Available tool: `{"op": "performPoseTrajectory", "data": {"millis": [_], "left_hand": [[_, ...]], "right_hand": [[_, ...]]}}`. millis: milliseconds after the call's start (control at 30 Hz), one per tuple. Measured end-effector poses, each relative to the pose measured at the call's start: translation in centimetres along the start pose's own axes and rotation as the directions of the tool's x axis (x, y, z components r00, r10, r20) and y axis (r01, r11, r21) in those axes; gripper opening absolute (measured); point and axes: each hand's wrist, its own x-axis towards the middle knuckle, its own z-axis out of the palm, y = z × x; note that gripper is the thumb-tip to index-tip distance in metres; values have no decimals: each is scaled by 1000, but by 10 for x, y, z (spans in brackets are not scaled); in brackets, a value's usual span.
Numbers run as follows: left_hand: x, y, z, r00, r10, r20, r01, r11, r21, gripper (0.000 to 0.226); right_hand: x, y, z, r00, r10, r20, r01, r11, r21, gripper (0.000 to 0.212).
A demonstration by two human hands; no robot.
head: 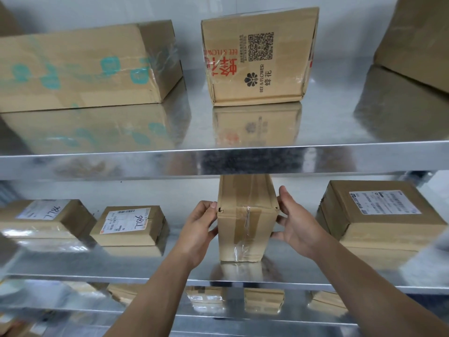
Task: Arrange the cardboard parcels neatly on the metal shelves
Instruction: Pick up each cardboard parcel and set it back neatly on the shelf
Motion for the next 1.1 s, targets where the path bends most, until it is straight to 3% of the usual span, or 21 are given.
{"op": "performPoseTrajectory", "data": {"millis": [100, 167, 333, 500, 600, 700, 767, 867, 1000, 1033, 1100], "left_hand": [[2, 1, 0, 999, 40, -3, -40, 996, 74, 23], [4, 1, -1, 997, 71, 14, -72, 988, 139, 17], [9, -5, -5, 995, 94, -23, -92, 992, 82, 24], [14, -18, -12, 991, 22, -133, 18, 957, 289, 24], [19, -29, -19, 981, -30, -194, 91, 945, 316, 24], [20, -34, -26, 956, -67, -286, 167, 926, 340, 41], [21, -34, -30, 932, -106, -347, 208, 940, 272, 49], [23, -28, -34, 906, -279, -319, 297, 955, 10, 37], [26, -22, -37, 906, -295, -303, 313, 950, 13, 26], [28, -22, -39, 906, -280, -316, 302, 953, 19, 26], [32, -22, -45, 907, -247, -342, 280, 959, 48, 26]], "right_hand": [[1, -8, -1, 1000, -16, 22, 17, 999, -31, 54], [3, -11, -3, 1000, -21, 18, 22, 998, -65, 44], [9, -3, -11, 1000, -7, 27, 4, 996, 88, 23], [11, 9, -19, 998, 33, 45, -43, 967, 252, 34], [11, 13, -21, 998, 53, 43, -64, 942, 331, 39], [12, 18, -26, 997, 76, 35, -83, 905, 418, 41], [13, 21, -30, 995, 96, 23, -96, 877, 471, 40], [12, 26, -31, 994, 111, 4, -97, 850, 518, 36], [17, 32, -37, 999, 39, -28, -26, 921, 389, 33], [20, 34, -38, 995, 37, -88, -11, 960, 280, 35], [25, 36, -37, 975, -4, -223, -21, 994, -109, 38]]}}
